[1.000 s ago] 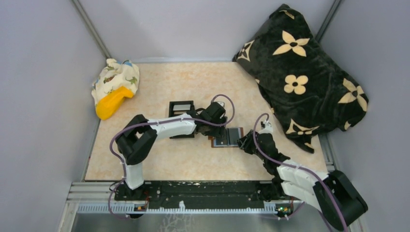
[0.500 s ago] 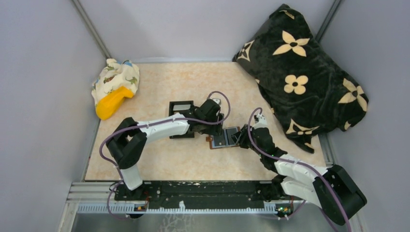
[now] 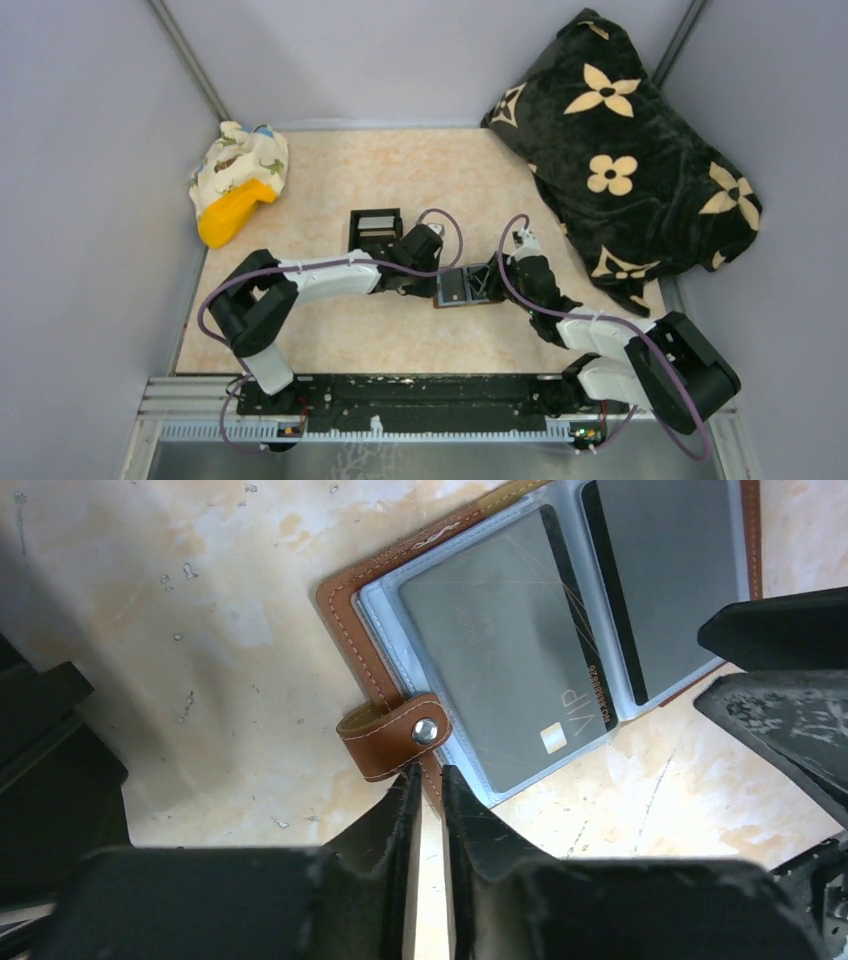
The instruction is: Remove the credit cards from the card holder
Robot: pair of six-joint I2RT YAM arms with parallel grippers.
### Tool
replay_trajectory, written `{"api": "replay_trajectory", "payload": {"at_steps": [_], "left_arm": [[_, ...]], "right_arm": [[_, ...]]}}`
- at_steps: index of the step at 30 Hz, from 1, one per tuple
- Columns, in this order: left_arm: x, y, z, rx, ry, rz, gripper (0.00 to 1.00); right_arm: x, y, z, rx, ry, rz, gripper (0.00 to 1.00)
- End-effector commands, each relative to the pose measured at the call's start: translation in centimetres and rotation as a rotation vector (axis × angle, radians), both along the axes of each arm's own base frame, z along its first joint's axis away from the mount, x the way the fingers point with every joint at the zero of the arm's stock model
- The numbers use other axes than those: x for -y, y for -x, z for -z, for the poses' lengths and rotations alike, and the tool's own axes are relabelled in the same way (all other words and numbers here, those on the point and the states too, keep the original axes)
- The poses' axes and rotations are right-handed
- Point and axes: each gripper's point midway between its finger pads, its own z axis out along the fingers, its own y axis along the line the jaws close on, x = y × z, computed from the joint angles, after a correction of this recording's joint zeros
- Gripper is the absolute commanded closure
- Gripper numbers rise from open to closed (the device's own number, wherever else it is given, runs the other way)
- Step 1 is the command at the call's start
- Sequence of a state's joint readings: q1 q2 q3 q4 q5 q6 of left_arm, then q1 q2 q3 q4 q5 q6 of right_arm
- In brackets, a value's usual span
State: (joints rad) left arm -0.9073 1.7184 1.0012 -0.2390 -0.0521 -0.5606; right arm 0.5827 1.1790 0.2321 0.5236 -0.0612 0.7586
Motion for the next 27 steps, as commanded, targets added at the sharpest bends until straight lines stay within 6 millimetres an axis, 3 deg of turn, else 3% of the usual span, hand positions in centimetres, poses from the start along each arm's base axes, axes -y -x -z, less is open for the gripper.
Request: {"api": "replay_trajectory", "payload": {"at_steps": [1, 8, 19, 27], "left_arm": [[0.0, -0.8, 0.3, 0.023, 0.005, -0.033, 0.85], [0.2, -1.1, 1.9, 0.009, -0.018, -0.043, 0.88], [0.0, -1.1, 3.5, -0.012, -0.056, -0.046, 0.88], [0.0, -1.1, 3.8, -0.023, -0.053, -0.045, 0.89]], "right_arm": [[-2.0, -1.2, -3.7, 0.116, -0.071, -0.055, 0.67], [-2.5, -1.1, -3.3, 0.108, -0.067, -0.084, 0.67], [-2.3, -1.1, -0.5, 0.054, -0.036, -0.079, 0.67], [-0.1, -1.6, -1.8, 0.089, -0.003, -0.028, 0.67]]}}
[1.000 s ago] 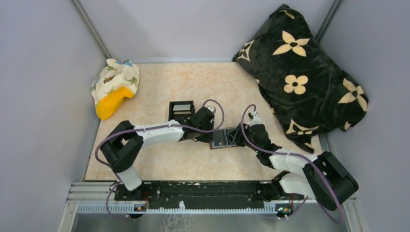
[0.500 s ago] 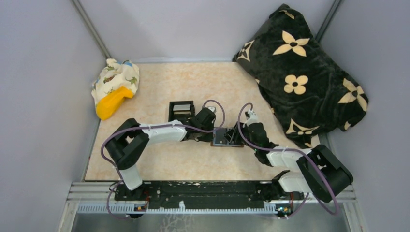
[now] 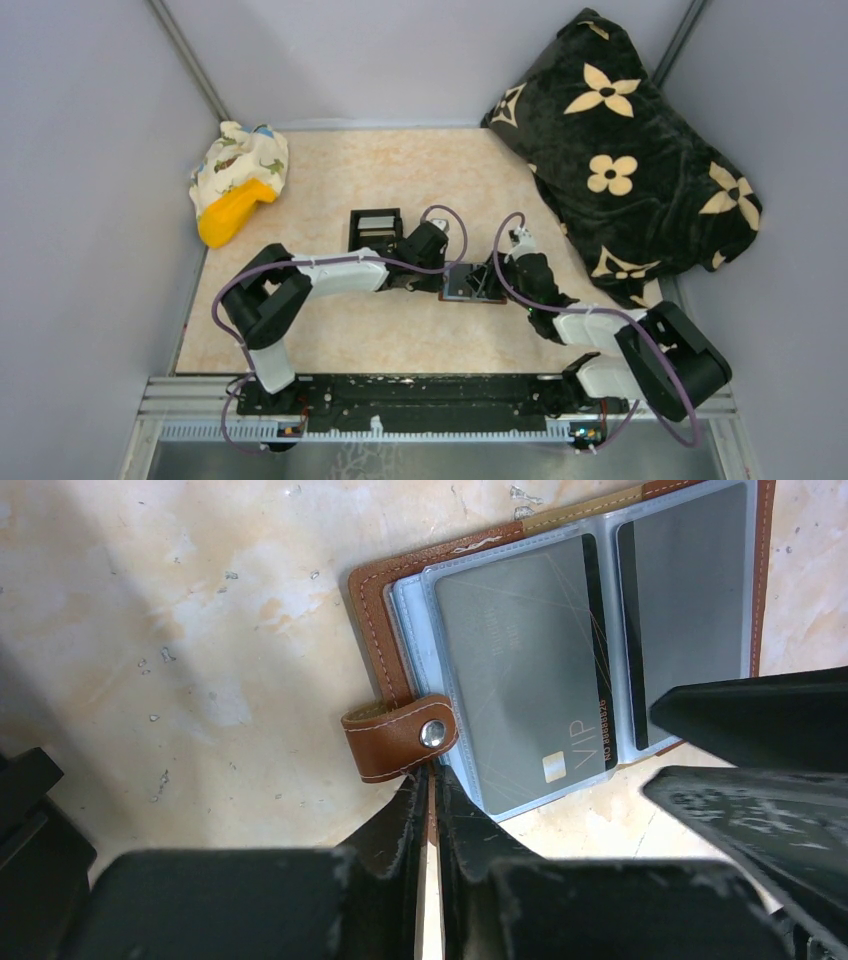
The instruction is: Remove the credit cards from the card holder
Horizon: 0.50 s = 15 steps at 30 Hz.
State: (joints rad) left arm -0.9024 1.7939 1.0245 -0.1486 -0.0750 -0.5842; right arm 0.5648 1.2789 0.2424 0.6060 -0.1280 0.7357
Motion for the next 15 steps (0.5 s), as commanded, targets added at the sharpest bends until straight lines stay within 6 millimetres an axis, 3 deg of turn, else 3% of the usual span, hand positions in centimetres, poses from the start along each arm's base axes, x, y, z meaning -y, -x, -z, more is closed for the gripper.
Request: {"api": "replay_trajectory", "payload": {"at_steps": [1, 7, 15], "left_arm": [[-1.4, 0.6, 2.7, -0.053, -0.077, -0.008, 0.89], [-1.1, 0.5, 2.3, -0.050, -0.065, -0.002, 0.89], [-0.7, 0.5, 2.3, -0.053, -0.063, 0.008, 0.89]], "right_arm": [[1.0, -1.4, -2.6, 0.095, 0.006, 0.031, 0.67], [1.3, -1.1, -0.9, 0.053, 0.025, 0.019, 0.66], [1.4, -0.6, 1.4, -0.018, 0.081, -0.002, 0.57]]}}
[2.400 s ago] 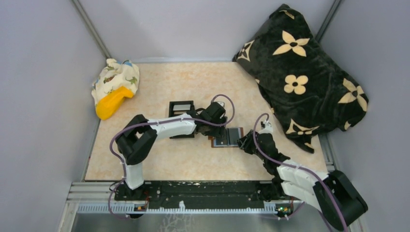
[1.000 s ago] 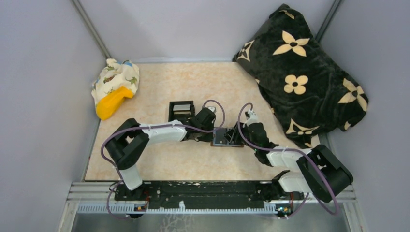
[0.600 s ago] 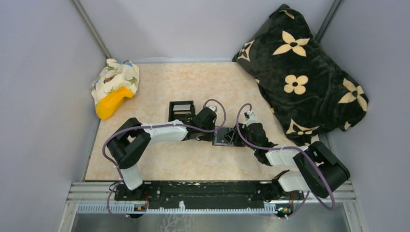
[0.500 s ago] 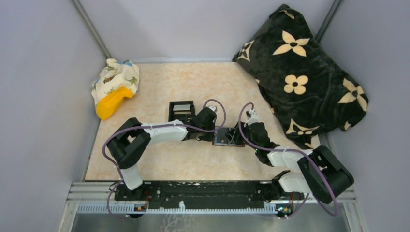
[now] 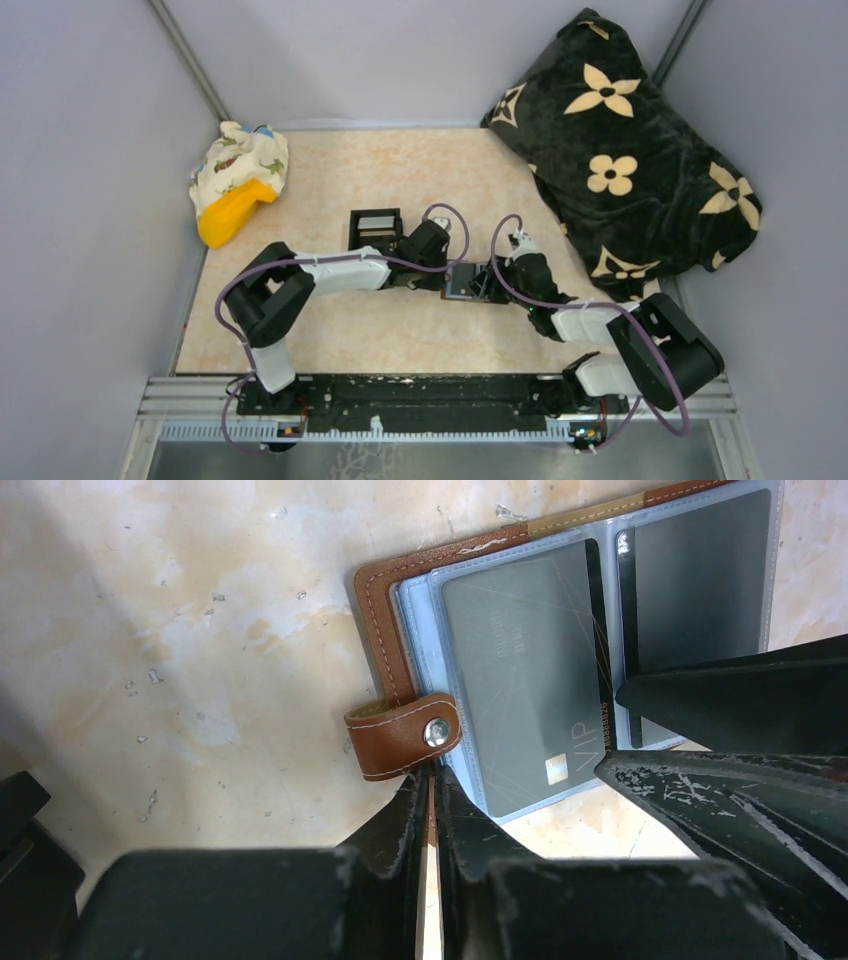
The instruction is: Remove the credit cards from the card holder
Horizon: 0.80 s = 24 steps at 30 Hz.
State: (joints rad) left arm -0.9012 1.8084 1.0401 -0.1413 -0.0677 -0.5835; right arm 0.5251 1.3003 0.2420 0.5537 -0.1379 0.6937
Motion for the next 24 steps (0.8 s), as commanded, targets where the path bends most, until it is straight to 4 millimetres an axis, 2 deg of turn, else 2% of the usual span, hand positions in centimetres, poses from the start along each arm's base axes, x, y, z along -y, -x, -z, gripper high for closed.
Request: {"api": "replay_trajectory", "payload": {"at_steps": [1, 5, 15, 19, 24], "left_arm": [[-1.1, 0.7, 2.3, -0.053, -0.069, 0.006, 0.89], [-0.9, 0.7, 2.2, -0.052, -0.063, 0.011, 0.89], [-1.0, 0.8, 2.4, -0.056, -0.067, 0.017, 0.89], [-1.1, 0.8, 2.5, -0.059, -0.070, 0.018, 0.89], [-1.1, 1.0, 2.9, -0.067, -0.076, 0.024, 0.89]], "right_arm": [[0.0, -0.6, -0.2, 0.016, 0.027, -0.018, 0.54], [-0.1, -0.5, 0.3, -0.004, 0.043, -0.030, 0.46], [-1.6, -0.3, 0.4, -0.016, -0.015, -0.092, 0.45], [-1.8, -0.1, 0.1, 0.001, -0.048, -0.094, 0.46], [-2.6, 0.0, -1.4, 0.046, -0.122, -0.121, 0.46]]}}
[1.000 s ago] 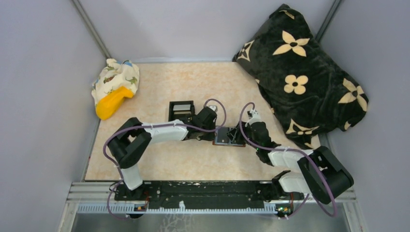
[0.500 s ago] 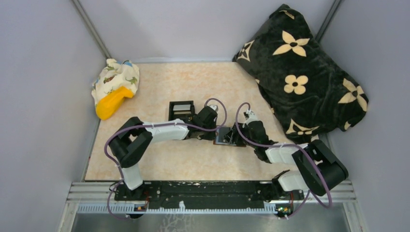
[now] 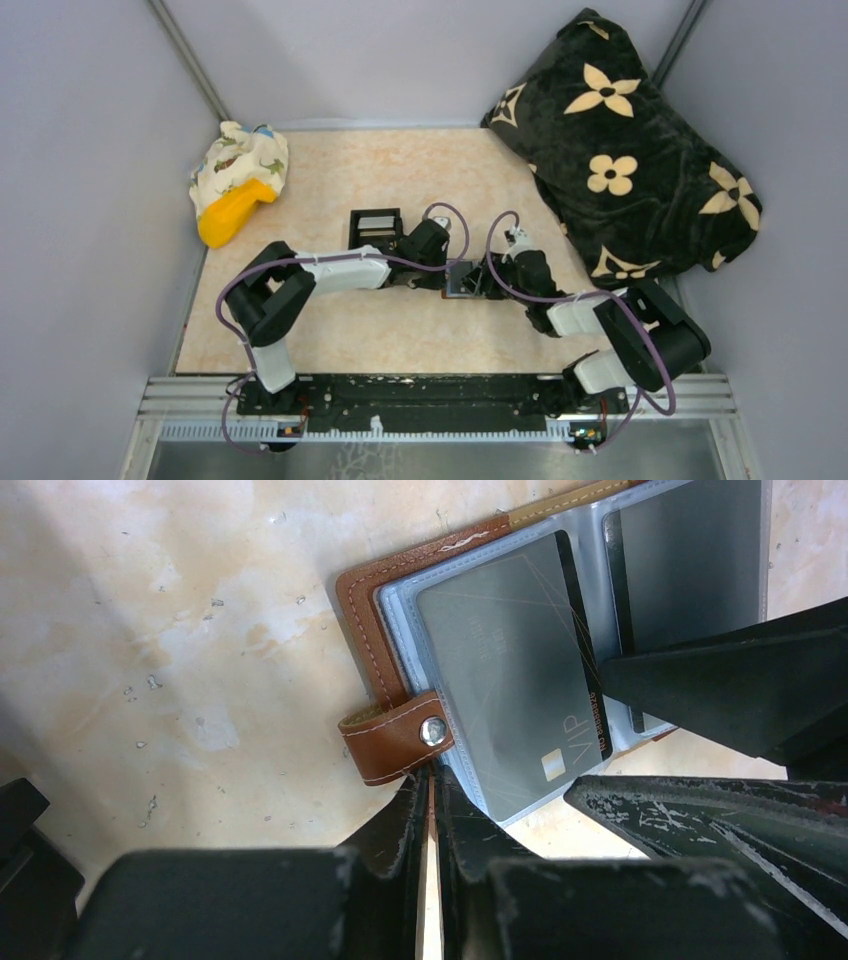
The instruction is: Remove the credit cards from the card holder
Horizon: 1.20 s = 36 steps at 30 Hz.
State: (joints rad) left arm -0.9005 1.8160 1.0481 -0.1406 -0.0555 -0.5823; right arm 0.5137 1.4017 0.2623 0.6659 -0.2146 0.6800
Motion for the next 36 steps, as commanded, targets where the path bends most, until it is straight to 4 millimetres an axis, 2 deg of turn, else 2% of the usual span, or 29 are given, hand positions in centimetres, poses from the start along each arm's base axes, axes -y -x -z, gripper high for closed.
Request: {"api": "replay_trajectory", "payload": {"at_steps": [1, 16, 22, 26, 30, 36], "left_arm": [[-1.4, 0.9, 2.9, -0.061, -0.083, 0.016, 0.89], [-1.6, 1.1, 3.4, -0.071, -0.092, 0.019, 0.89], [-1.8, 1.1, 3.5, -0.071, -0.093, 0.020, 0.89], [-1.8, 1.1, 3.3, -0.068, -0.092, 0.019, 0.89], [-1.9, 1.1, 3.3, -0.069, -0.093, 0.015, 0.89], [-2.0, 0.8, 3.3, -0.066, -0.094, 0.011, 0.89]], "right_arm": [[-1.5, 0.6, -1.8, 0.039, -0.102, -0.066, 0.46], [-3.3, 1.2, -3.7, 0.072, -0.249, -0.146, 0.47], [-3.3, 1.5, -5.1, 0.099, -0.354, -0.158, 0.48], [-3.4, 1.7, -5.1, 0.086, -0.382, -0.168, 0.49], [-3.6, 1.8, -6.0, 0.112, -0.420, -0.185, 0.49], [-4.0, 2.2, -4.9, 0.077, -0.424, -0.211, 0.50]]}}
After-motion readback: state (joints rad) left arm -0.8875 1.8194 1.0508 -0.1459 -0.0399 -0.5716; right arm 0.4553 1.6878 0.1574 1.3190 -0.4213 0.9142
